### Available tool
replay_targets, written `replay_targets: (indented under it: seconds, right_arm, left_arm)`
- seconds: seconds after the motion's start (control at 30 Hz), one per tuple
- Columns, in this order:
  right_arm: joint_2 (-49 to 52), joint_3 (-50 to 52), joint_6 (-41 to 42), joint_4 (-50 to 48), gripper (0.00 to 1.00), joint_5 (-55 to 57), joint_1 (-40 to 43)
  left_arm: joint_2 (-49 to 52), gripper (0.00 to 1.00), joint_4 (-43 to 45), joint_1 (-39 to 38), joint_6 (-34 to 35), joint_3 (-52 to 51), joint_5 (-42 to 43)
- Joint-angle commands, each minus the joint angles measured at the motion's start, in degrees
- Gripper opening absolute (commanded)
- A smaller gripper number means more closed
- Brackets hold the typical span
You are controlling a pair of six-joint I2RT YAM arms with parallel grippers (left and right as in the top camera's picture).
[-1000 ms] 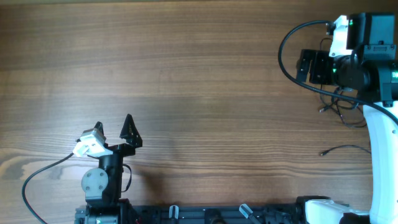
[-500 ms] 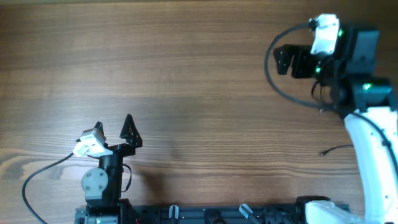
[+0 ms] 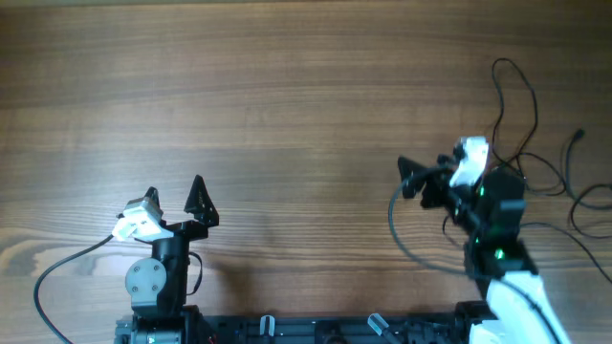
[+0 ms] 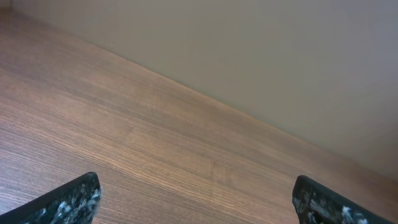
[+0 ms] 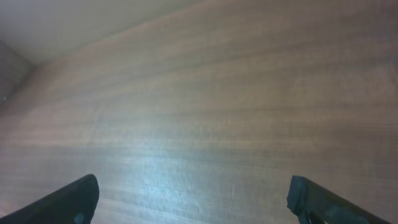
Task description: Untangle cables
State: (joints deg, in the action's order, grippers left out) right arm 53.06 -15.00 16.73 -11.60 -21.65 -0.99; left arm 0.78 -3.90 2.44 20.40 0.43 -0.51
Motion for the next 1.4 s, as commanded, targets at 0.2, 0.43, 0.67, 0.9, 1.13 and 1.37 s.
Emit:
replay_targets:
  seconds: [0.2,0.43,0.67,0.9,1.13,1.37]
  right_arm:
    - [-20.76,14.71,1.38,-1.2,1.0,2.86,-0.13]
    - [-35.89,14.69,1.16,11.28,1.0,15.63,-0.13]
    - [-46.95,14.69,-11.28,11.43,1.0,16.13,-0.13]
    - [-52.96,14.69,-19.08,11.63,1.0,18.23,-0.13]
    - [-52.89,14.69,-20.44,11.65,1.0,19.3,-0.13]
    - [-52.89,14.69,-20.37,11.65,1.0,18.73,-0.13]
  left_arm:
    - [-0.55,1.0,-0.28,0.57,-0.7,-0.07,0.04]
    - [-0.55,1.0,-0.28,0.57,-0.7,-0.07,0.04]
    - [-0.55,1.0,-0.28,0.57,-0.7,-0.07,0.04]
    - [-0.55,1.0,-0.28,0.57,-0.68,-0.07,0.02]
    - [-0.55,1.0,-0.28,0.57,-0.68,-0.07,0.04]
    - [-0.55,1.0,-0.28,0.57,-0.68,-0.07,0.04]
